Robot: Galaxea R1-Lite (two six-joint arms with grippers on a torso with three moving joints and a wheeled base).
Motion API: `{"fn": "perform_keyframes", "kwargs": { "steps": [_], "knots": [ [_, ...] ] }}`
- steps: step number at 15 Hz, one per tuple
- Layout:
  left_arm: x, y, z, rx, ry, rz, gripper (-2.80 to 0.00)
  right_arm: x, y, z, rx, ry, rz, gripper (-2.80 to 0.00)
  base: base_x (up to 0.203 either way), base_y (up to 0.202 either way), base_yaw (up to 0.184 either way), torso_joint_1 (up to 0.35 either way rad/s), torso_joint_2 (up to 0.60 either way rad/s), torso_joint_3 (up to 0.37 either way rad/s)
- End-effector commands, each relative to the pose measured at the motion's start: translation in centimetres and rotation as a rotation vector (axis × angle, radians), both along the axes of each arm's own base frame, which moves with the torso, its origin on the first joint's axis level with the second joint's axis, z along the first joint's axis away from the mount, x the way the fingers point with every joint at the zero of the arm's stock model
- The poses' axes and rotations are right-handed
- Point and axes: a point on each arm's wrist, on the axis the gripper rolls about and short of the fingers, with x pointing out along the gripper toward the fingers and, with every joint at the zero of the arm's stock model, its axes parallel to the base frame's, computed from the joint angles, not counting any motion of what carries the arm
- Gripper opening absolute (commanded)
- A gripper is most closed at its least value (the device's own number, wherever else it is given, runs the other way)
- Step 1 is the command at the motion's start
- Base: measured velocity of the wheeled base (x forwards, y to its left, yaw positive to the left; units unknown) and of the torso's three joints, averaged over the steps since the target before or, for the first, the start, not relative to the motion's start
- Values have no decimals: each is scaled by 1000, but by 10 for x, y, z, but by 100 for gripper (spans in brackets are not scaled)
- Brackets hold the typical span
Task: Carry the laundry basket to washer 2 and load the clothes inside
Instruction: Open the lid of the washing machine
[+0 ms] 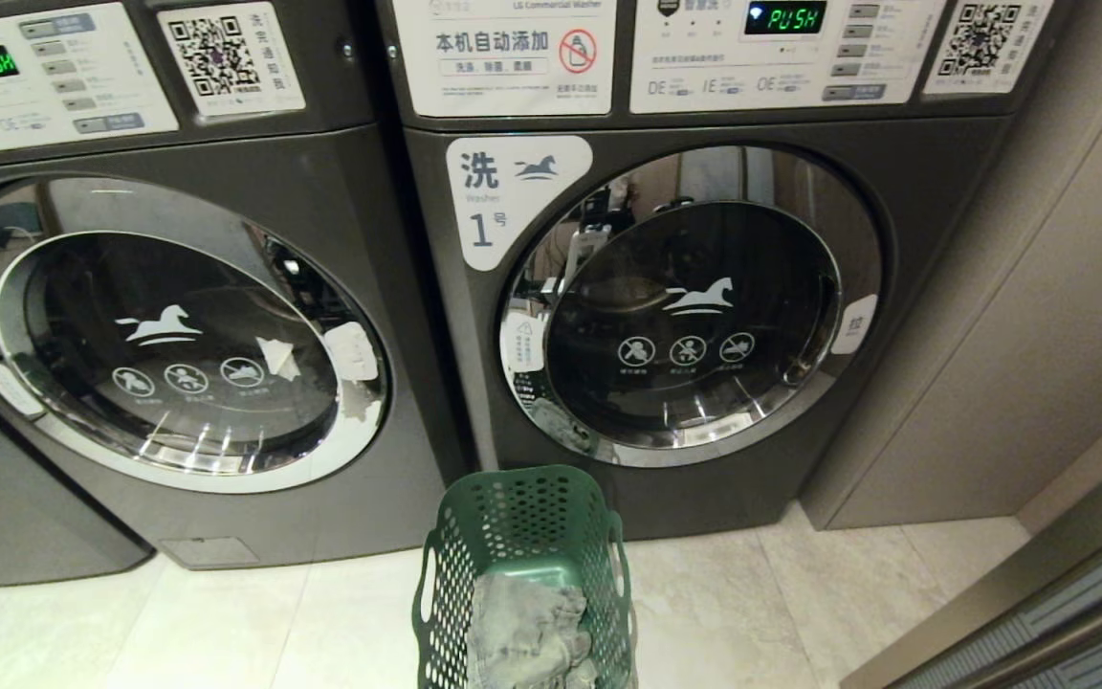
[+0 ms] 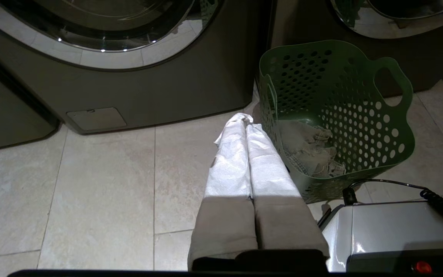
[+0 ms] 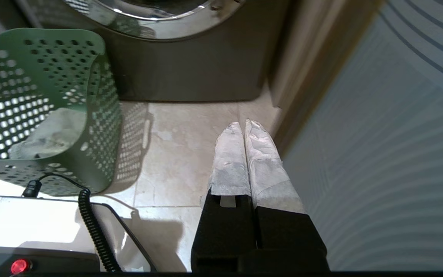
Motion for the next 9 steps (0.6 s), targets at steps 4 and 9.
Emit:
{"fn": "perform_keyframes", "kwargs": {
  "steps": [4, 9],
  "knots": [
    [0, 0, 0, 2, 3, 2, -280, 0, 0, 0, -5, 3, 1, -280, 0, 1, -21, 1, 1, 1],
    [0, 0, 0, 0, 0, 7, -280, 0, 0, 0, -4, 2, 2, -280, 0, 0, 0, 0, 0, 0]
  ]
}}
